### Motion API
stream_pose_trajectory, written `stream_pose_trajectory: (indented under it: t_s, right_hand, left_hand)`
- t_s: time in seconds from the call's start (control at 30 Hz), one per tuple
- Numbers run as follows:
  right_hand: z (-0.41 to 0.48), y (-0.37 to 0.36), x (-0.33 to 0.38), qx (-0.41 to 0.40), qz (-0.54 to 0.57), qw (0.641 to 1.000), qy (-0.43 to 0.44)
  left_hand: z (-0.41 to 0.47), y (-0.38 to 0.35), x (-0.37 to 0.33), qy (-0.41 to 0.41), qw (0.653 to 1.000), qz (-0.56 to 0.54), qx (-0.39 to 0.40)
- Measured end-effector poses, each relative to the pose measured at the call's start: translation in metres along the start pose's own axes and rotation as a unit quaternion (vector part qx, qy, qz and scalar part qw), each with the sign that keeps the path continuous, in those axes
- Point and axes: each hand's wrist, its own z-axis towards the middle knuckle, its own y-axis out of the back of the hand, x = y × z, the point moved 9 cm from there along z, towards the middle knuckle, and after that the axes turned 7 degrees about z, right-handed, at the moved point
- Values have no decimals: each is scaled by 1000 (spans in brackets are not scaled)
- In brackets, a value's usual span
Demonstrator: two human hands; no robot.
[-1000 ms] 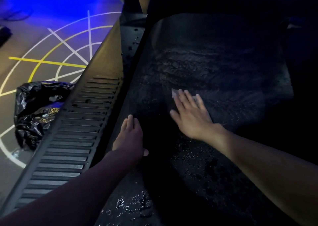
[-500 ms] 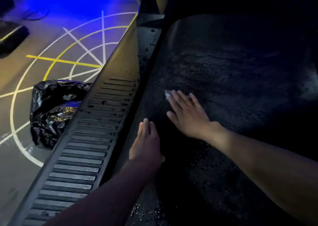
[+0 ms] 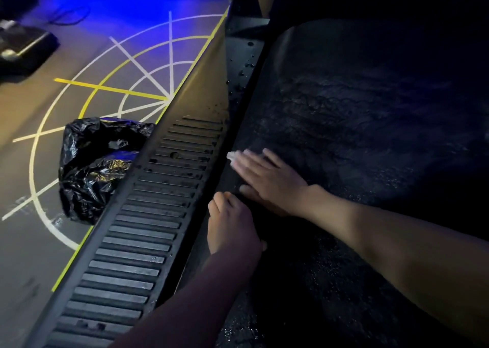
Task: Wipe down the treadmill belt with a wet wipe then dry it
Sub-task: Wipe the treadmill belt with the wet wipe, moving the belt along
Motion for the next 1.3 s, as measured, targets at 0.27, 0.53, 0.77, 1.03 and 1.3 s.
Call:
stream_pose_trajectory:
  t_s: [0.27,0.53,0.77,1.03,1.3]
  right_hand:
    - [-13,-14,27,44,-58,994,80]
    - [-32,-4,21,51,-14,996,71]
    - [-64,-10,27,54,2,995,85]
    - [-89,-17,15,66,7,996,67]
    - [-110,-10,14,62,15,996,59]
  left_hand:
    - [-4,4,5,20,999,-37,-18]
    - [-4,3,5,20,999,-30,-6]
    - [-3,3,2,14,1000,-25,5]
    - [-3,3,-2,2,1000,7,23]
    - [-3,2,-6,-7,999,25,45]
